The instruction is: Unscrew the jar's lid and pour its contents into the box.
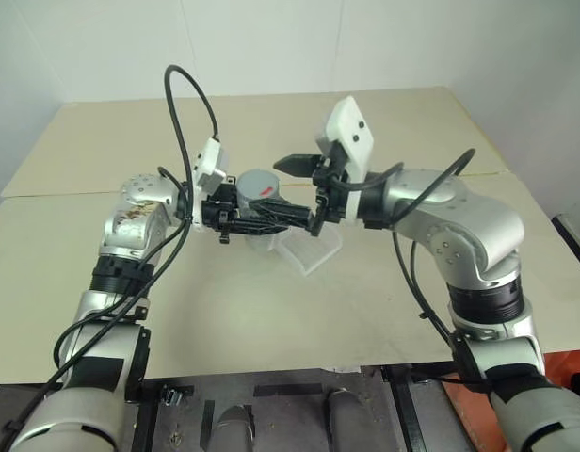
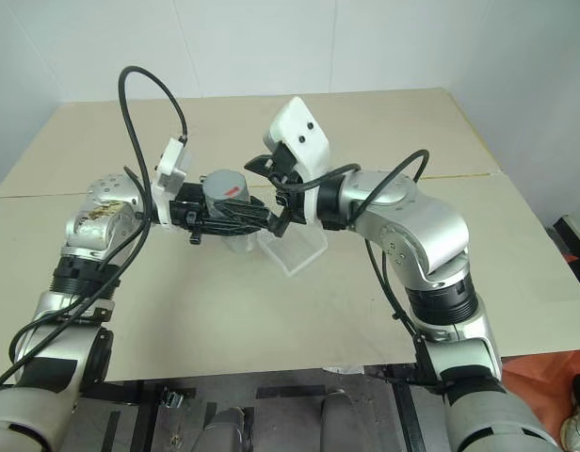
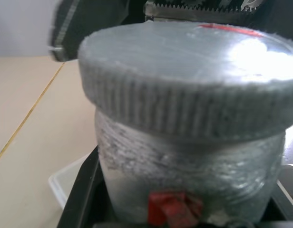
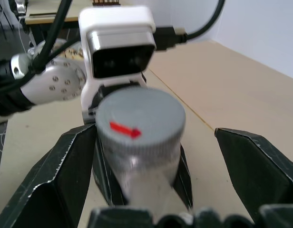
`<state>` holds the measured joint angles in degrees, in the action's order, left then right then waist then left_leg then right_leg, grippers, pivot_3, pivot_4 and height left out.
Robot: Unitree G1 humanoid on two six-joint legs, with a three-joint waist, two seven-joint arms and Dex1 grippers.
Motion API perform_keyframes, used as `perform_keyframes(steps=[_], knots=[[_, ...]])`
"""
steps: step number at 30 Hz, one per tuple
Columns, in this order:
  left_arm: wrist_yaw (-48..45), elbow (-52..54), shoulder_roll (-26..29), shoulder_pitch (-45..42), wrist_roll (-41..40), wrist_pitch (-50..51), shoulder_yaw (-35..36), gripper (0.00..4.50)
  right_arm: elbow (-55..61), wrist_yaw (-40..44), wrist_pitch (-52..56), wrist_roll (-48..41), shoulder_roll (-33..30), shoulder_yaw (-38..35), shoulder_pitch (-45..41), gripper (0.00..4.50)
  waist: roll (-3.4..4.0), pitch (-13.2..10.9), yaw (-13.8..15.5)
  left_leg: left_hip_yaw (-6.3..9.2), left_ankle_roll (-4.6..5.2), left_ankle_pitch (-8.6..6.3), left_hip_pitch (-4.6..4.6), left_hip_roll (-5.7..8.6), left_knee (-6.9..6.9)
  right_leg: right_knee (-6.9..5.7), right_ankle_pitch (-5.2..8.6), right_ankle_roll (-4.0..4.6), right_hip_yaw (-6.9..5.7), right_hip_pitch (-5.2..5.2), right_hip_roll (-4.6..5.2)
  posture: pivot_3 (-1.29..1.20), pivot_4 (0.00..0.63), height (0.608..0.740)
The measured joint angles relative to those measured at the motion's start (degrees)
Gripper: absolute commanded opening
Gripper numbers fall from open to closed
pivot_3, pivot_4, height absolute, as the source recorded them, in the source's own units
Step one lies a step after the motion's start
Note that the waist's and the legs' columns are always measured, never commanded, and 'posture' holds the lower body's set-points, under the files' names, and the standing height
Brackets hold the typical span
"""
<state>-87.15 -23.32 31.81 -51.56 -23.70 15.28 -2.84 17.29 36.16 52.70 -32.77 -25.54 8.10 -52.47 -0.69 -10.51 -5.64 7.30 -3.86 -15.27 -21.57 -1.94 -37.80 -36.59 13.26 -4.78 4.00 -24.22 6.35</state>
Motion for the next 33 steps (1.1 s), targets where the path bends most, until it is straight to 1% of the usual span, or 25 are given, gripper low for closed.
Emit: perform_keyframes(steps=[4, 11, 13, 16, 19, 22, 27, 29, 33], knots=[[-1.4, 0.2, 0.3, 0.0, -0.5, -0.1, 0.4, 1.94, -3.4, -2.1, 0.0, 1.6, -2.6, -4.7, 0.0, 4.47, 0.0, 0.0, 0.3, 0.0, 0.0, 0.0, -0.01, 0.01, 0.0, 0.02, 0.0, 0.0, -0.01, 0.03, 0.0, 0.0, 0.15, 0.74], [-1.7, 1.2, 0.3, 0.8, -1.0, 0.0, 0.3, 1.94, -3.2, -2.4, 0.1, 1.6, -4.3, -7.0, 1.7, 4.47, 0.0, 0.0, 0.0, 0.0, 0.01, 0.0, -0.01, 0.0, 0.01, 0.01, 0.0, 0.0, -0.01, 0.0, 0.0, 0.0, 0.15, 0.74], [-1.4, 1.2, 0.2, 0.8, -1.0, 0.0, 0.3, 1.94, -2.4, -2.2, 0.6, 0.8, -4.4, -7.0, 2.0, 4.47, 0.0, 0.0, 0.0, -0.01, 0.01, 0.0, -0.01, 0.0, 0.01, 0.0, 0.0, 0.0, 0.0, 0.0, 0.0, 0.0, 0.15, 0.74], [-1.0, 1.1, -0.5, 0.8, -1.0, 0.0, 0.3, 1.94, 1.7, -1.3, 2.4, -2.7, -4.1, -7.5, 2.0, 4.47, 0.0, 0.0, 0.0, 0.0, 0.01, 0.0, -0.03, 0.0, 0.0, 0.02, 0.0, 0.0, -0.01, 0.0, 0.0, 0.0, 0.15, 0.74], [-1.2, 0.8, -1.1, 0.8, -0.9, 0.0, -0.3, 1.94, 5.6, -1.3, 3.0, -6.1, -2.4, -7.8, 2.0, 4.47, 0.0, 0.0, 0.0, 0.01, 0.01, 0.0, -0.01, 0.0, 0.0, 0.0, 0.0, 0.0, 0.0, 0.01, 0.0, 0.0, 0.15, 0.74], [-1.0, 0.4, -2.6, 0.8, -0.9, -0.1, -0.7, 1.94, 8.1, -2.0, 3.2, -7.3, -1.0, -7.2, 2.0, 4.47, 0.0, 0.0, 0.1, 0.01, 0.01, 0.0, -0.01, 0.0, -0.01, 0.01, 0.0, 0.0, -0.01, 0.04, 0.0, 0.0, 0.15, 0.74], [-0.7, 0.3, -3.8, 0.6, -0.9, -0.1, -0.9, 1.94, 7.8, -3.4, 3.0, -5.2, 1.1, -2.4, 1.8, 4.47, 0.0, 0.0, -0.1, 0.01, 0.01, 0.0, -0.01, 0.0, 0.0, 0.0, 0.0, 0.0, -0.01, 0.0, -0.01, 0.0, 0.15, 0.74], [-0.6, 0.3, -3.9, 0.5, -0.9, -0.1, -0.9, 1.94, 6.4, -4.0, 2.5, -3.8, 2.8, -0.6, 1.3, 4.47, 0.0, 0.0, 0.0, 0.01, 0.0, 0.0, 0.0, 0.0, 0.0, -0.01, 0.0, 0.0, -0.01, 0.0, -0.01, 0.0, 0.15, 0.74], [-0.7, 0.9, -3.7, 0.5, -0.9, 0.0, -0.8, 1.94, 2.7, -4.1, 0.4, -0.8, 4.2, 1.1, 0.6, 4.47, 0.0, 0.0, 0.0, 0.01, 0.0, 0.0, -0.02, 0.0, 0.0, 0.0, 0.0, 0.0, -0.01, 0.0, -0.01, 0.0, 0.15, 0.74]])
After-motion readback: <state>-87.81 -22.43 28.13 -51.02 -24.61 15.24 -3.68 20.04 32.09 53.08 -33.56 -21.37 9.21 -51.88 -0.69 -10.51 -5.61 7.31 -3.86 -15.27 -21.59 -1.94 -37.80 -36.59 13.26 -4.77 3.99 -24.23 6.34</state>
